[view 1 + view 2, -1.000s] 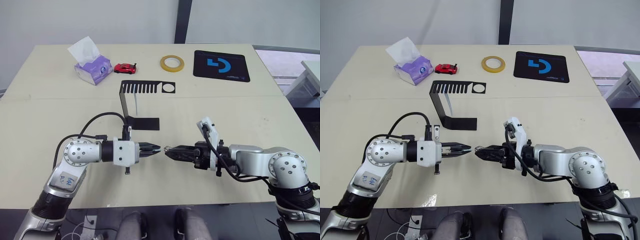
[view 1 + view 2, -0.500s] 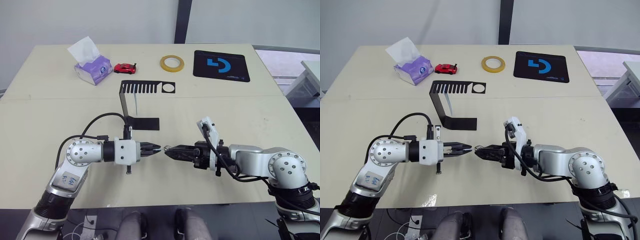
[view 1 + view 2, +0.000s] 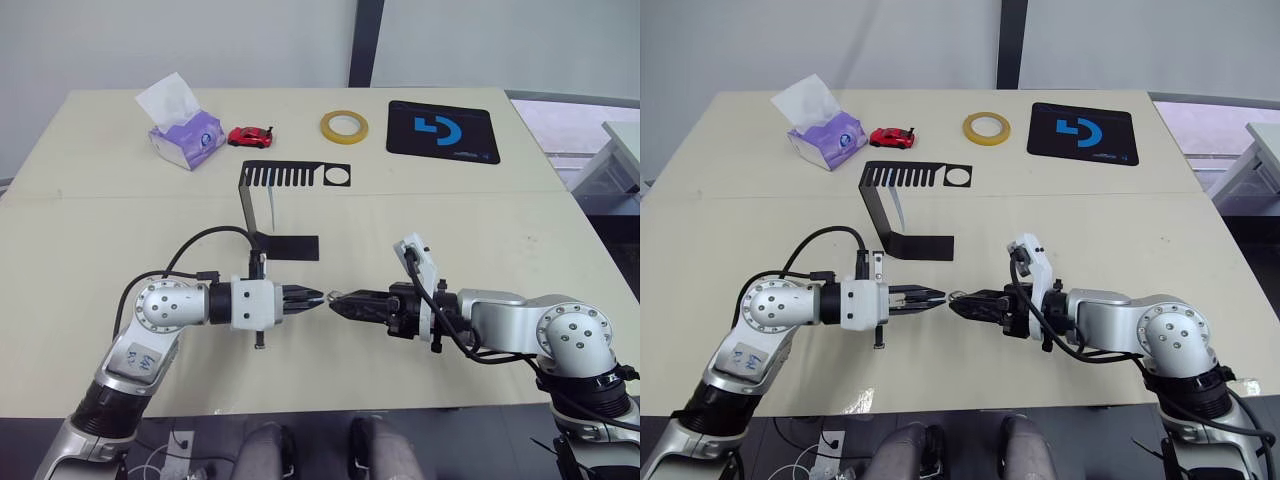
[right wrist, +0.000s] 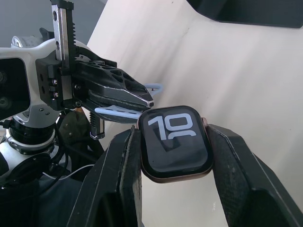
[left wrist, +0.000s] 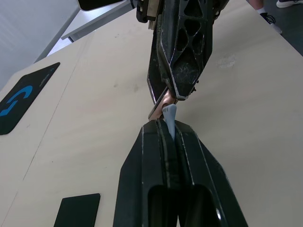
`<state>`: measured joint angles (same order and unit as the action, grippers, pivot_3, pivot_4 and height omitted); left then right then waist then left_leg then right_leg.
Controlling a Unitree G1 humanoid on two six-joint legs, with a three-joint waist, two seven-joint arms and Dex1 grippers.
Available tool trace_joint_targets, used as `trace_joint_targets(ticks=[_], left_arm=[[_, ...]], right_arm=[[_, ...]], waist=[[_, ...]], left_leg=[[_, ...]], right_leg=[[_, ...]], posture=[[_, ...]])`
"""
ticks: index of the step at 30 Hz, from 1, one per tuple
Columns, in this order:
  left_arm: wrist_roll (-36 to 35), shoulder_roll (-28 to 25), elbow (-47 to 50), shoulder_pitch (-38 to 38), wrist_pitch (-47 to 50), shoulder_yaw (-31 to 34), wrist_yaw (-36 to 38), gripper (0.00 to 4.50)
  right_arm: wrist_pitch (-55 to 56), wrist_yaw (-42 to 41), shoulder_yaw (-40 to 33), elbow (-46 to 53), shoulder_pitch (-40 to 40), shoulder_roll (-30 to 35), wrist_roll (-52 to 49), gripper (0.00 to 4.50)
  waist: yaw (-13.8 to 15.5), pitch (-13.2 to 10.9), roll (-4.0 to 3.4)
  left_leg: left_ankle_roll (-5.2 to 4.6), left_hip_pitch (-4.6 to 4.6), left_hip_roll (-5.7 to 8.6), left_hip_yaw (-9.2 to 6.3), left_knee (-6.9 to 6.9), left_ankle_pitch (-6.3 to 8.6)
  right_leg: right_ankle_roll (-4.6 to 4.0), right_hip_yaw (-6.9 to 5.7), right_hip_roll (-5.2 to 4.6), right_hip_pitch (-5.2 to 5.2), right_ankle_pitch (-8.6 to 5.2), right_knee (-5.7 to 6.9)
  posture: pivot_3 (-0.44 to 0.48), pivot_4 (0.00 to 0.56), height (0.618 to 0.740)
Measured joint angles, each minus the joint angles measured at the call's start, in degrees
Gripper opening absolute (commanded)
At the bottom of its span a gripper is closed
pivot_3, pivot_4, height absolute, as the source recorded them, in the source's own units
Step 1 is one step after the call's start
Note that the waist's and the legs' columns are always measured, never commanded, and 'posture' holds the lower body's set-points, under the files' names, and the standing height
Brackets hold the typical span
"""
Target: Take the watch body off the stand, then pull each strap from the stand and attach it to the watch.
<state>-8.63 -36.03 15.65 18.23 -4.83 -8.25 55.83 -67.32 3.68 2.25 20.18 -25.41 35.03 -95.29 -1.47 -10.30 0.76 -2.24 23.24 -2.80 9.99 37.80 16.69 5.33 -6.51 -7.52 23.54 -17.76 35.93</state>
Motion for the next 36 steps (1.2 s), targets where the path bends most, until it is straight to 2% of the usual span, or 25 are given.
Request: trace_joint_targets(ticks=[36], left_arm=[[3.64,0.86,2.04,1.75,6.71,-2.52,-0.96,0.0]], right_arm=[[1.28,5.79,2.37,-0.05,-0.86,2.45,-3.72,1.68]], waist=[[0.01,0.0,0.0]], left_leg=[[0.0,0.0,0.0,0.0,0.02,0.0]], right_leg=[[0.0,0.0,0.0,0.0,0.0,0.0]], posture=[[0.0,0.15,0.74]])
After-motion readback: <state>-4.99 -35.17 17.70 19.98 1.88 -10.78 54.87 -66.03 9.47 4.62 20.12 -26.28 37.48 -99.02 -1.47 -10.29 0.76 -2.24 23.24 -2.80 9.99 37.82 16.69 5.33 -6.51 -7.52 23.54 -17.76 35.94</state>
